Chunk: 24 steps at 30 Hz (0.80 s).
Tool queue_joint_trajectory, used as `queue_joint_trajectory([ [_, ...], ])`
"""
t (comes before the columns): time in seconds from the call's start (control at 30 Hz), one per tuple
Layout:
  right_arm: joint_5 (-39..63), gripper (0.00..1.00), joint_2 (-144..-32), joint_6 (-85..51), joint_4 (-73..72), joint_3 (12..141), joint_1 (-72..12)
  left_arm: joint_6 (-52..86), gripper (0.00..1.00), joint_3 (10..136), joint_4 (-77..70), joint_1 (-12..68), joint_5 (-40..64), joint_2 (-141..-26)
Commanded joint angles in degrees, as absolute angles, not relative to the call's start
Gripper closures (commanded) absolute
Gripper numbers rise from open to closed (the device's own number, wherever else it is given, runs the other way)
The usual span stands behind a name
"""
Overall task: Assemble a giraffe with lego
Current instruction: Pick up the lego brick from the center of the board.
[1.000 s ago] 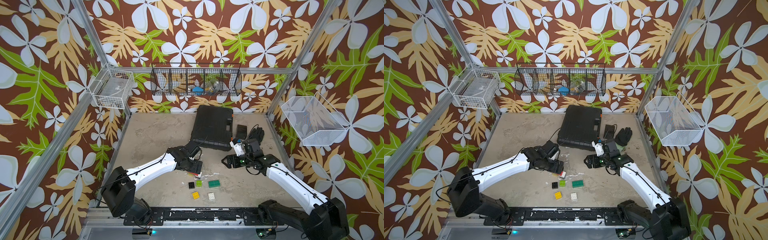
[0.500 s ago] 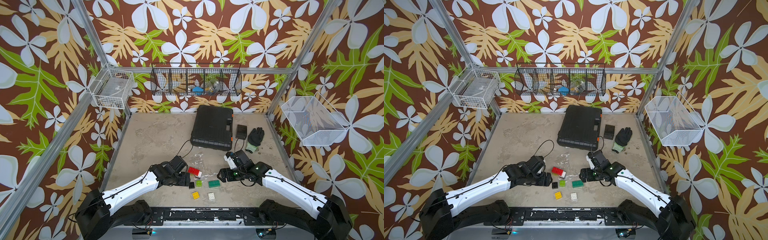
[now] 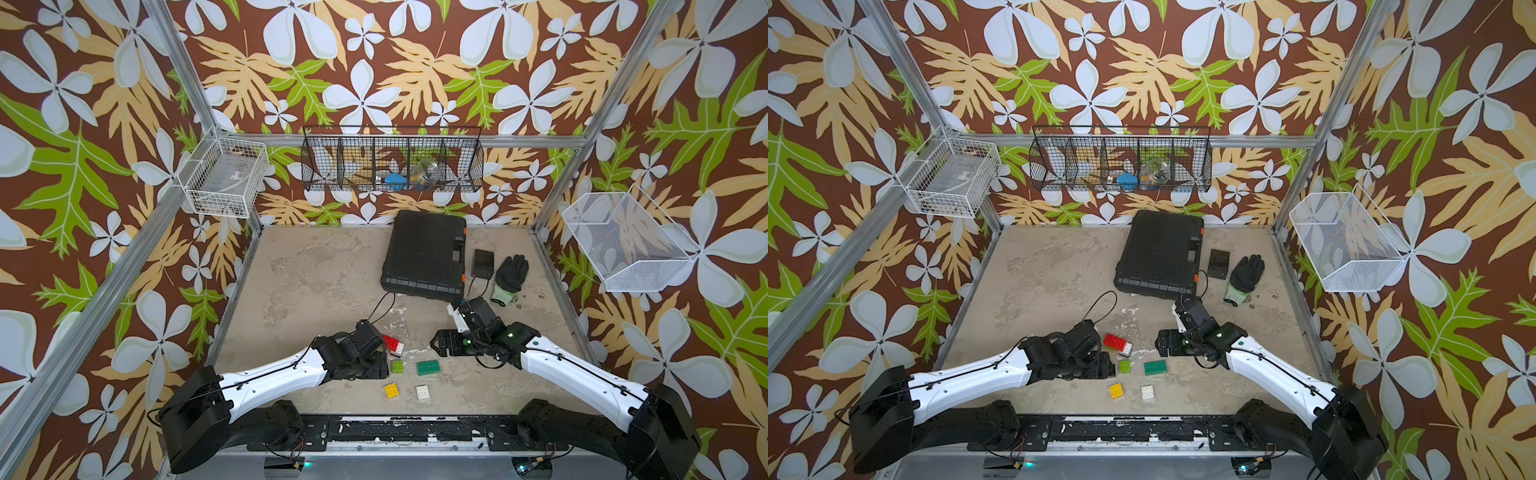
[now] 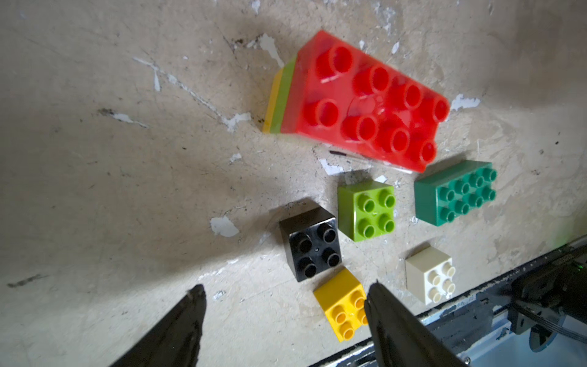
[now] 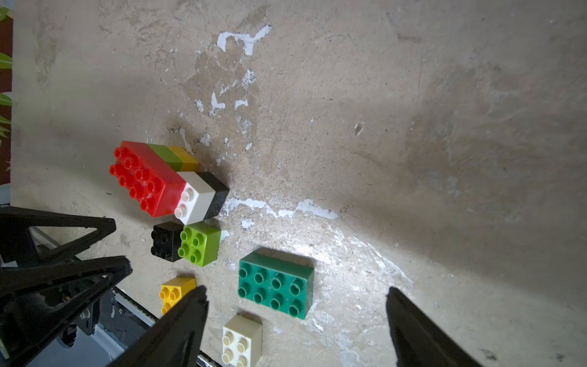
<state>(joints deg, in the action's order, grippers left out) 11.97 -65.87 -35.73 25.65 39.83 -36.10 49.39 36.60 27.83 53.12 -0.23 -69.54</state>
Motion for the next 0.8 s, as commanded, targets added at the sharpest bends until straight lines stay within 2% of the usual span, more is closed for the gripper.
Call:
queue_joint_trajectory([
  [0.0, 11.4, 0.09, -66.6, -34.5, 23.7, 41.1, -35.9, 51.1, 0.19, 36.3, 26.1, 53.6, -2.5, -71.0],
  [0.37, 14.4, 0.08, -66.3, -30.4, 21.7, 42.5, -31.7, 52.5, 0.22, 40.1, 25.5, 57.2, -5.4, -78.0],
  [0.63, 16.4, 0.08, -65.0, -28.4, 22.5, 41.5, -27.8, 53.5, 0.32, 40.3, 25.5, 57.6, -6.4, -80.7],
  [0.77, 17.1, 0.08, -64.3, -27.9, 22.8, 40.7, -26.5, 53.9, 0.34, 40.3, 24.5, 57.9, -6.1, -82.2],
])
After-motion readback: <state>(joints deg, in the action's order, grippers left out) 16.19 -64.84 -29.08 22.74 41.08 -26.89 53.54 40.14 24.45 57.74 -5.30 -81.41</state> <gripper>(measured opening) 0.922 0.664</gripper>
